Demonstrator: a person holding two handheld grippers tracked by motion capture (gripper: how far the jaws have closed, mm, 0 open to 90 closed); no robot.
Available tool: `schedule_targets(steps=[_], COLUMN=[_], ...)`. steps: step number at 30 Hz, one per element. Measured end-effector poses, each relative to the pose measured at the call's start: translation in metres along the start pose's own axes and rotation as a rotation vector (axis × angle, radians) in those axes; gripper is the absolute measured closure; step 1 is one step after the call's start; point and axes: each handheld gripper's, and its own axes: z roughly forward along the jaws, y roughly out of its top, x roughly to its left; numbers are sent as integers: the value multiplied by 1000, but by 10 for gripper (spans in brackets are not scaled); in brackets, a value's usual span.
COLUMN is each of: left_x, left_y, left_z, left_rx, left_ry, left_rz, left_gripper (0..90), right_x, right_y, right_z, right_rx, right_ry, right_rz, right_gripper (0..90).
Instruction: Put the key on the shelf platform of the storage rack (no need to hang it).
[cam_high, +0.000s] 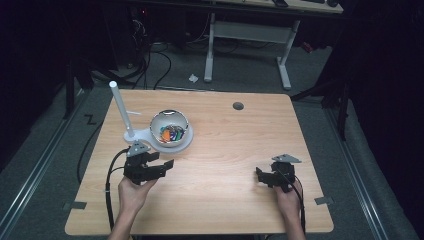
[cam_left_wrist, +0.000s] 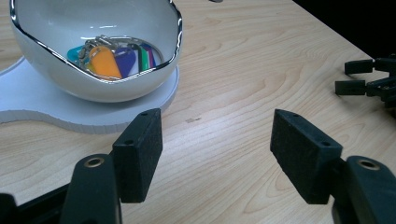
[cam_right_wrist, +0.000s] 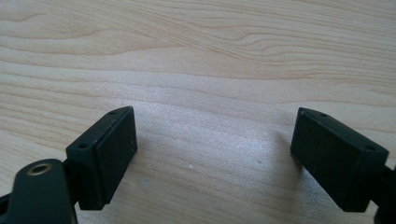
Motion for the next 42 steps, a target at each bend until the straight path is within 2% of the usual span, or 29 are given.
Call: schedule_targets(steps=[20,42], left_x=[3,6], left_y=[-15,-29], left_z=[10,29], left_rx=[17,59], left_ry=[3,29], left_rz=[-29,-26], left_gripper=[348,347], right_x=[0,0], right_y=[0,0], right_z=[0,0], right_rx=[0,0], right_ry=[-1,-1], right_rz=[0,-1], right_gripper=[145,145])
